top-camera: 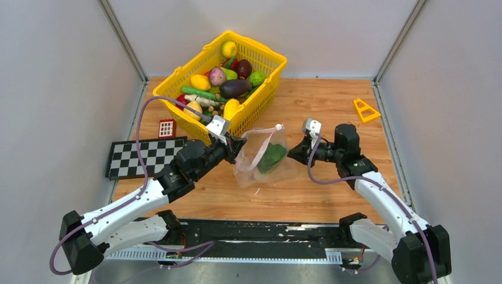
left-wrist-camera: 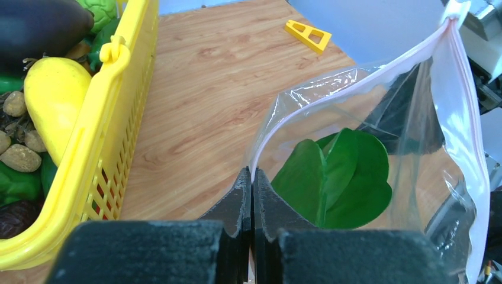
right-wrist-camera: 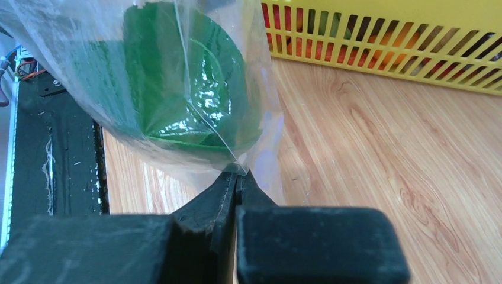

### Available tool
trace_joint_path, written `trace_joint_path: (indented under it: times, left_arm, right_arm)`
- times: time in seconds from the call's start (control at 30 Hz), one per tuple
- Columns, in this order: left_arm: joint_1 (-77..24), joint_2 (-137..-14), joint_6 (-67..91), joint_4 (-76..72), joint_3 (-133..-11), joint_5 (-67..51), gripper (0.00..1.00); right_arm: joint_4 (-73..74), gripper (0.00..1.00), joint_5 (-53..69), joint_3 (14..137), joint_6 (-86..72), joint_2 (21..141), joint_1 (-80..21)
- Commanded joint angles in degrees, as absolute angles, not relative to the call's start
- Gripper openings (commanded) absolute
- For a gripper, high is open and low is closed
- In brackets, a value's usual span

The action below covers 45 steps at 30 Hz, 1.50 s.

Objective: Place the food in the zip-top bag and seal the zipper
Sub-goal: Adjust the zipper food storage bag at the center of the board.

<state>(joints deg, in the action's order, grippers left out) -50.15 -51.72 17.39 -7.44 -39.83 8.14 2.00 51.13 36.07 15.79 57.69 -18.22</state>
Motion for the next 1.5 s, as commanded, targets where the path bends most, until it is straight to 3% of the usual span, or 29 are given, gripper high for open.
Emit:
trace_joint_path:
  times: [0.0,0.33,0.57,0.7,0.93,1.17,1.23,1.27,1.4,1.47]
  left_arm:
    - [-49.67,-49.86,16.02,-8.02,-41.60,10.06,0.00]
    - [-48.96,-48.69,15.97,-9.48,-39.62,10.98,0.00]
    - [-48.91,-49.74,15.77,-10.91,-39.32,1.23,0.00]
    - [-48.78,-53.09,11.11,0.45,-45.86,-10.22,0.00]
    - [-48.70,-56.76,8.61,11.01,-53.19,-18.77,0.00]
    - [-48.75,-59.87,21.08,-0.32,-49.02,-17.85,0.00]
    - [-48.67,-59.60,23.60,-4.62,-47.28,-16.35,0.00]
    - [-48.70,-59.26,24.76,-6.72,-45.90,-15.22,0.00]
    - [-48.76,-58.08,25.88,-10.24,-43.53,-10.10,0.00]
    - [-48.74,-57.85,26.33,-11.70,-42.75,-9.04,0.00]
  right_arm:
    - [7.29,0.00,49.94,42.13,17.51,51.85,-19.29]
    - [26.43,0.00,47.61,56.97,19.35,49.88,-20.38]
    - [25.13,0.00,29.34,57.07,17.39,51.27,-20.40]
    - [20.72,0.00,23.02,55.96,17.14,49.83,-20.24]
    - [18.79,0.00,23.58,58.60,18.26,53.03,-20.04]
    - [14.92,0.01,25.57,57.84,13.32,56.70,-20.03]
    - [14.33,0.12,25.84,57.23,9.47,56.34,-19.99]
    - [14.15,0.28,25.78,56.87,7.73,55.81,-20.02]
    - [15.71,0.46,26.03,56.28,3.69,53.27,-20.04]
    - [17.67,0.63,22.74,57.34,0.79,52.25,-19.96]
